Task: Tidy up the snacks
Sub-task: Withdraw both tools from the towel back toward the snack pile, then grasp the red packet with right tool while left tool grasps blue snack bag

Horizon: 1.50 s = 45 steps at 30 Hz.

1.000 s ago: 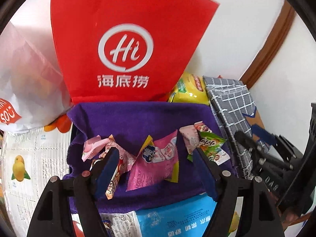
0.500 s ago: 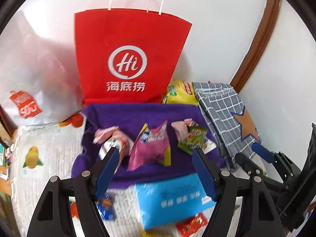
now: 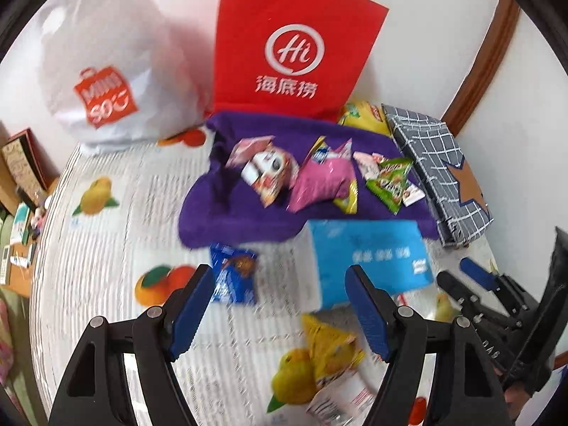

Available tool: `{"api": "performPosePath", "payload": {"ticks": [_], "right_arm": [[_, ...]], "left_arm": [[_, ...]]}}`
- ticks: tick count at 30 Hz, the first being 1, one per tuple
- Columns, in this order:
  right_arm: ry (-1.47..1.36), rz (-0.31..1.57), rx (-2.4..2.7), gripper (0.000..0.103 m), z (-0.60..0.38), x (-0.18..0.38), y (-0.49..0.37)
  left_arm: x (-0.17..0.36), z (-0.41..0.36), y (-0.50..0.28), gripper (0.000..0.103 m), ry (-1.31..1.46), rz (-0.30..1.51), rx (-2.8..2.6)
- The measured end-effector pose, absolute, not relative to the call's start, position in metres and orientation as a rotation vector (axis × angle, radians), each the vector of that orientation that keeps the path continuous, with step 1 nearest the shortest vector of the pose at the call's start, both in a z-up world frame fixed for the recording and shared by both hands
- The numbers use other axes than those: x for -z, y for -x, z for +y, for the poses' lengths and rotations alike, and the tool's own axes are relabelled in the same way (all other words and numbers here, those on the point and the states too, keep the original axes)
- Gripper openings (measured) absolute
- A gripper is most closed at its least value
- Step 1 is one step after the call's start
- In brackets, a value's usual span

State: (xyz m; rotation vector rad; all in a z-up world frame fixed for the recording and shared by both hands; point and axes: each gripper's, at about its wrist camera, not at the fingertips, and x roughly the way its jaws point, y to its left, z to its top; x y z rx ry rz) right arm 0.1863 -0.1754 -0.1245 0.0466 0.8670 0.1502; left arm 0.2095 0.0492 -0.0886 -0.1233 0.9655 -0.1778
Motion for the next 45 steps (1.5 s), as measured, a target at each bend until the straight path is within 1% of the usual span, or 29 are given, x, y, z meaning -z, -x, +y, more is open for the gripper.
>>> {"api": "performPosePath", "payload": {"ticks": [6, 7, 9, 10, 17, 21, 22, 23, 26, 27, 35, 42, 44, 45], "right_arm": [[-0.036, 0.954, -0.249, 0.059, -0.153, 0.161, -0.172], [-0.035, 0.953, -0.256, 0.060, -0.151, 0.164, -0.170], [-0.023, 0.946, -0.267, 0.068, -0.146, 0.171, -0.168], [-0.014, 0.944, -0.267, 0.069, -0.144, 0.173, -0.168], [0.022, 1.023, -0.253, 0.070, -0.137, 0.203, -0.176], [0.092, 0.990, -0.235, 0.070, -0.129, 0.207, -0.172], [0.101, 0.983, -0.233, 0.070, -0.127, 0.207, -0.171], [0.100, 0.976, -0.243, 0.067, -0.127, 0.207, -0.170], [0.107, 0.965, -0.257, 0.053, -0.129, 0.206, -0.166], [0.102, 0.969, -0.260, 0.053, -0.131, 0.205, -0.165], [0.054, 0.901, -0.178, 0.052, -0.175, 0.195, -0.159], [0.023, 0.892, -0.108, 0.052, -0.208, 0.206, -0.168], [0.008, 0.897, -0.103, 0.052, -0.213, 0.211, -0.170], [0.004, 0.897, -0.104, 0.052, -0.214, 0.213, -0.170]], "left_arm": [[0.099, 0.072, -0.189, 0.074, 0.150, 0.943, 0.157], [0.103, 0.077, -0.186, 0.074, 0.162, 0.947, 0.155], [0.107, 0.083, -0.184, 0.074, 0.176, 0.953, 0.149], [0.110, 0.087, -0.183, 0.074, 0.183, 0.955, 0.145], [0.121, 0.108, -0.177, 0.075, 0.214, 0.950, 0.120], [0.130, 0.108, -0.181, 0.075, 0.199, 0.965, 0.106], [0.132, 0.108, -0.182, 0.075, 0.197, 0.968, 0.104], [0.134, 0.107, -0.184, 0.075, 0.194, 0.973, 0.104], [0.140, 0.100, -0.192, 0.075, 0.165, 0.978, 0.091], [0.142, 0.096, -0.195, 0.075, 0.150, 0.978, 0.088], [0.165, 0.076, -0.223, 0.075, 0.098, 1.009, 0.075], [0.186, 0.060, -0.247, 0.073, 0.053, 1.022, 0.046], [0.191, 0.058, -0.250, 0.072, 0.041, 1.016, 0.037], [0.192, 0.055, -0.251, 0.068, 0.017, 1.000, 0.020]]}}
